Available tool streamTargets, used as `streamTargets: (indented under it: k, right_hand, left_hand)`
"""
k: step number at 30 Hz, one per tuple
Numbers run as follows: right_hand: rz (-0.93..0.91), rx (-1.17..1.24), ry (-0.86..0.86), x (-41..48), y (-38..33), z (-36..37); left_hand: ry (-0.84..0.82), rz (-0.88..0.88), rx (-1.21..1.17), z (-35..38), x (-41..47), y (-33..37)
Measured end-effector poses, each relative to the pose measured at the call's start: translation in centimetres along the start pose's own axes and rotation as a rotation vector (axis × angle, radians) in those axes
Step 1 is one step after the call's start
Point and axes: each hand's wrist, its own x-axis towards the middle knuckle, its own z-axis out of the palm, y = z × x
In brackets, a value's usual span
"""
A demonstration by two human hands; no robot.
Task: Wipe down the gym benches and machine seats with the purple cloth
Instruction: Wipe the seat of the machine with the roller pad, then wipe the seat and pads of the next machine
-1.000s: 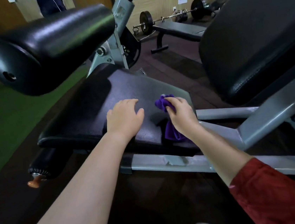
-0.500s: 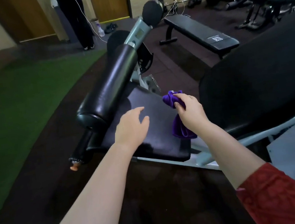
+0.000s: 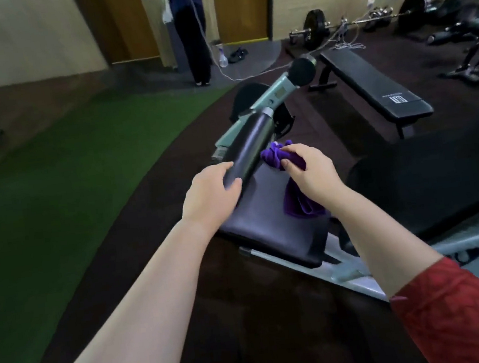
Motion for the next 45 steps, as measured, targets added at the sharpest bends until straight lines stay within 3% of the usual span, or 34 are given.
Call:
streamTargets:
  k: [6, 13, 25, 37, 45]
  right_hand:
    - [-0.228, 0.049, -0.132, 1.8, -10.7, 4.6]
    - [-0.457, 0.234, -0.399, 0.0, -27.0, 16.1]
    - [-0.929, 0.419, -0.835, -14.4, -56.5, 37.2]
    - [-1.418, 0.577, -1.302, -34.5, -76.1, 49.4]
    - [-1.86, 0.726, -1.62, -47.2, -81.8, 49.1]
  left_hand:
    - [0.16, -0.189, 0.074, -9.5, -5.7, -5.9]
    - [0.354, -0.504, 0.157, -21.2, -17.0, -16.3]
    - [0.714, -0.972, 0.335, -39.6, -40.6, -30.9]
    - [1.052, -1.495, 0.423, -45.8, -60.2, -34.4]
    - [1.42, -1.874, 0.522, -43.4, -65.5, -30.3]
